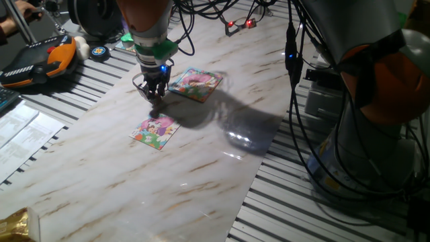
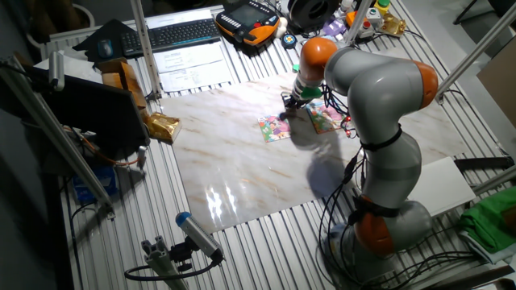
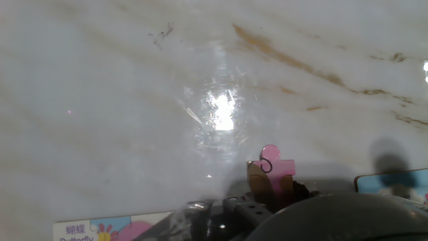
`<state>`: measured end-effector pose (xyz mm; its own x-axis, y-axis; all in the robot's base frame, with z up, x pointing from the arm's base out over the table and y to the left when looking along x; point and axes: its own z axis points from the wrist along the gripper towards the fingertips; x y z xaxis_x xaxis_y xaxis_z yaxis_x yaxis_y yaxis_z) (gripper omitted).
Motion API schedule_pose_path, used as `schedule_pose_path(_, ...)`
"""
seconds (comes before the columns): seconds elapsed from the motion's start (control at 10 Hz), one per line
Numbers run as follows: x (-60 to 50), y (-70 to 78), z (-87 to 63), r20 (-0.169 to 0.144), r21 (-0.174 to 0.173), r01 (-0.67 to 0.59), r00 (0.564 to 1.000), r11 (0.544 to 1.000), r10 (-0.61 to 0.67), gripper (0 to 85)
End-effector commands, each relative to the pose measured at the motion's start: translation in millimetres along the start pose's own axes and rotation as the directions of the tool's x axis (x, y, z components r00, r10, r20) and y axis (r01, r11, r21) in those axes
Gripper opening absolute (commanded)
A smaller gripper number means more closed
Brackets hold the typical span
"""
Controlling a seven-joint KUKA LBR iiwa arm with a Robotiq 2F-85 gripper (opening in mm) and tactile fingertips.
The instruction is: Assemble one piece of a puzzle
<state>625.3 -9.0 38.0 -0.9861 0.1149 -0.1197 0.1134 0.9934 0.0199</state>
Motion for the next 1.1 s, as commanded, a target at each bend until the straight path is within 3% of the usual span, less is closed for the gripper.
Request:
schedule_pose_path(0.0,-0.1,0.0,-0.1,0.000,0.001,0.000,1.000,1.000,0.000,34.7)
schedule_pose_path(1.0,0.0,0.0,-3.4,0.009,0.012,0.002,1.000,1.000,-0.002,36.7)
